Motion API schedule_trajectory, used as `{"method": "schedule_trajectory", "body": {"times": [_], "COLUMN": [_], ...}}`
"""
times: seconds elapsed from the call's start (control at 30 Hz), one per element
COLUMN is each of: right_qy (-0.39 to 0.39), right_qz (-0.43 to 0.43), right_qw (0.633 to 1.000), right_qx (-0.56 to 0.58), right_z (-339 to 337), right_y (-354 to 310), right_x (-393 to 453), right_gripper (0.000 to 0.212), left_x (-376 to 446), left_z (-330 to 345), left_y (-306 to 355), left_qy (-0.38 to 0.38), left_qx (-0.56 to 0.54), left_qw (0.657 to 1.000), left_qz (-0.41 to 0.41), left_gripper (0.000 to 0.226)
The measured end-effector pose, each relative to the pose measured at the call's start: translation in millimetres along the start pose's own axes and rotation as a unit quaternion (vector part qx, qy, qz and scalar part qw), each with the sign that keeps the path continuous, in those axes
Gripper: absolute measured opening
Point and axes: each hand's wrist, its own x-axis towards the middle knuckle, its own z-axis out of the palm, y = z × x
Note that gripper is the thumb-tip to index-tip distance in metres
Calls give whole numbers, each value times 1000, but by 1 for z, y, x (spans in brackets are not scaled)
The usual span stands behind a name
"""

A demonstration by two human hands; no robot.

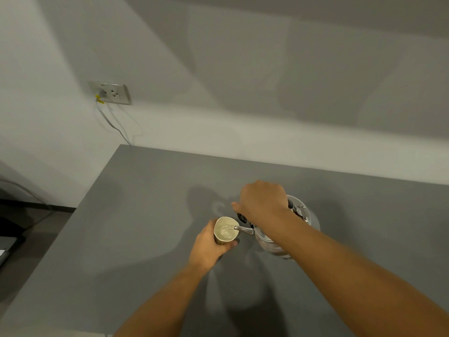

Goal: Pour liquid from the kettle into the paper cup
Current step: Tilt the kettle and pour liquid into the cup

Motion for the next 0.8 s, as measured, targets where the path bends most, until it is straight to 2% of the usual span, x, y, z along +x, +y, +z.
{"method": "schedule_trajectory", "body": {"times": [0.8], "right_qy": [-12], "right_qz": [2], "right_qw": [1000], "right_qx": [-16], "right_z": [-1], "right_y": [-6], "right_x": [4], "right_gripper": [46], "left_x": [3], "left_z": [1], "left_y": [-5], "left_qy": [-5], "left_qx": [-1], "left_qw": [1000], "left_qz": [2], "left_gripper": [61]}}
